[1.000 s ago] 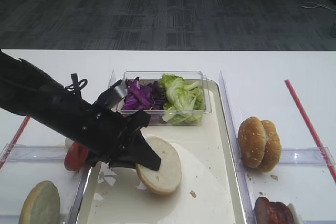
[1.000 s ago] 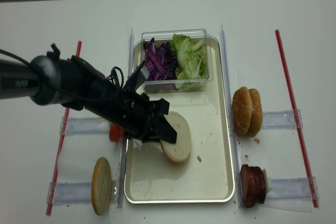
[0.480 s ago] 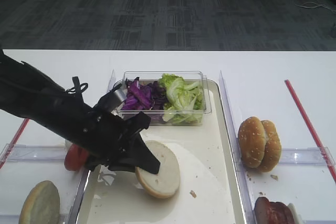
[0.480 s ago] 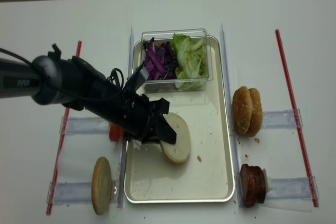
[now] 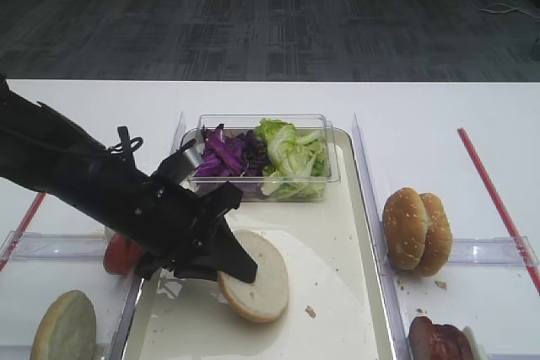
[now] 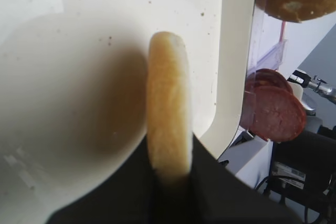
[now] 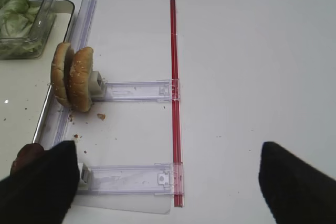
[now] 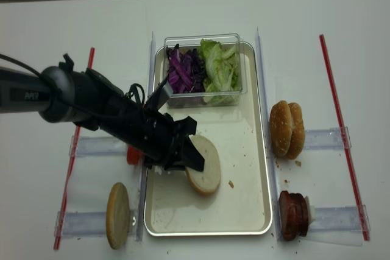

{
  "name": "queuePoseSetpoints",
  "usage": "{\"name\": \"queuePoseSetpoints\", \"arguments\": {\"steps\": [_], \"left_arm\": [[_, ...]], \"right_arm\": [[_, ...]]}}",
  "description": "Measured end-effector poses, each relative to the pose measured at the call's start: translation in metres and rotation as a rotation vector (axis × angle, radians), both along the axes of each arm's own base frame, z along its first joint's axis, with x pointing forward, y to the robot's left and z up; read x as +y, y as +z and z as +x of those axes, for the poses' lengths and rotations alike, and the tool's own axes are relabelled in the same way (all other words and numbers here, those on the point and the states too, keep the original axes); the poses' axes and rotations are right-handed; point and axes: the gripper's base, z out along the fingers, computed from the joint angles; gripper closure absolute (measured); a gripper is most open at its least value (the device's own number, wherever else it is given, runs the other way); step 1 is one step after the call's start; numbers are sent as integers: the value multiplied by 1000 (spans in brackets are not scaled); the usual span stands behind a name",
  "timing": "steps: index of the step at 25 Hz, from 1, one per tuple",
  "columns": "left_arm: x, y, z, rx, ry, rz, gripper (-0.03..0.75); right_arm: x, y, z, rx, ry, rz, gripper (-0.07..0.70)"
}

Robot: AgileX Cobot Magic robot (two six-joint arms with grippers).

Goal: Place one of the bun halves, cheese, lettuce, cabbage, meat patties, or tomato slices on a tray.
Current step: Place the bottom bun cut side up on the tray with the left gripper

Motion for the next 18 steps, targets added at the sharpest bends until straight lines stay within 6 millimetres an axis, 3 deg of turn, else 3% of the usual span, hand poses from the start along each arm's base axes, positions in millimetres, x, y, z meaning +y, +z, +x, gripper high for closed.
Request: {"name": "queuePoseSetpoints", "arguments": {"steps": [8, 18], "left_arm": [[0, 0, 0, 23, 17, 4, 512], [0, 0, -1, 59, 36, 12, 490]], "right_arm": [[0, 0, 0, 0, 0, 0, -62], [0, 0, 0, 0, 0, 0, -62]]}}
